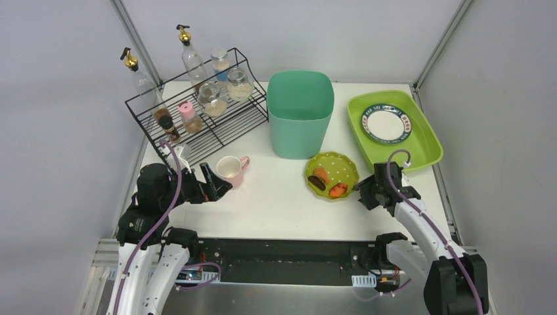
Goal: Clear the kitchen counter
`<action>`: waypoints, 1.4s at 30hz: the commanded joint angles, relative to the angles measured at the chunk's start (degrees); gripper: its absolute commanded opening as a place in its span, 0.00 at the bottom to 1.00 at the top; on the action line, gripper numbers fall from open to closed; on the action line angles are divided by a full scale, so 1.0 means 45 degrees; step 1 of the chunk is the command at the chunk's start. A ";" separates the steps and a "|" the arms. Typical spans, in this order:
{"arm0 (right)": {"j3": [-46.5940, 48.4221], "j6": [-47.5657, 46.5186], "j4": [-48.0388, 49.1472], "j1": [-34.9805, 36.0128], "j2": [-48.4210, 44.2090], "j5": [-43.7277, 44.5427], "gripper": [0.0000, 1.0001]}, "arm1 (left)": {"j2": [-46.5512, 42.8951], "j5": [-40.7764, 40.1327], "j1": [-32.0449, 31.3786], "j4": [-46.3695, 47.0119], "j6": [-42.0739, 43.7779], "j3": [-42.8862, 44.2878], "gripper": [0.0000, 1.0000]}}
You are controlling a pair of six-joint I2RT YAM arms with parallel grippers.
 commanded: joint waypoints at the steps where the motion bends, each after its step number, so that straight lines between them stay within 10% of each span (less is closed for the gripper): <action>1: -0.0328 0.0675 0.1391 0.0074 0.0457 0.0424 0.47 | 0.0039 0.0147 -0.0056 0.0490 0.0064 -0.0106 1.00; 12: -0.1099 0.0964 0.3022 0.0082 0.1495 0.0136 0.40 | 0.0118 0.0166 -0.0075 0.0489 0.0077 -0.0098 1.00; 23: -0.1276 0.0582 0.2836 0.0076 0.1061 -0.0254 0.00 | 0.0065 0.0146 -0.0080 0.0490 0.0067 -0.0102 1.00; 42: 0.0407 -0.0234 -0.0671 0.0180 -0.3097 -0.2201 0.00 | 0.0012 0.0077 -0.0056 0.0490 0.0065 -0.0093 1.00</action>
